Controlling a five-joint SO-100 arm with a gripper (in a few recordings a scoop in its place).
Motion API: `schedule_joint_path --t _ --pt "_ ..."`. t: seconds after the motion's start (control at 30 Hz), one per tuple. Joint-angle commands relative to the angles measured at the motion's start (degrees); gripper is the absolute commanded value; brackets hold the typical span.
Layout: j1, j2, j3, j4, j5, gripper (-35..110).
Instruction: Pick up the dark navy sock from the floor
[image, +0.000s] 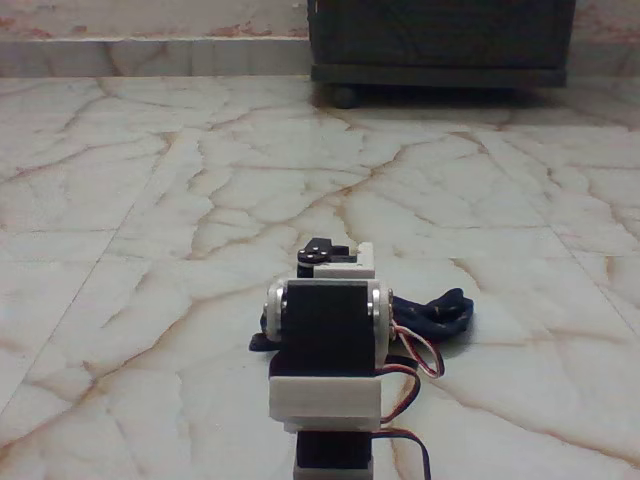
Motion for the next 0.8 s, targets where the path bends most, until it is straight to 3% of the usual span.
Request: schedule_joint_path --t 0.0,0.47,0.77 --pt "0.18 1.49 0.00 5.62 -3.16 0" --pt "0.44 -1.23 -1.32 5.71 -2.02 0" --pt "1.23 -19.60 -25.31 19.78 6.33 0"
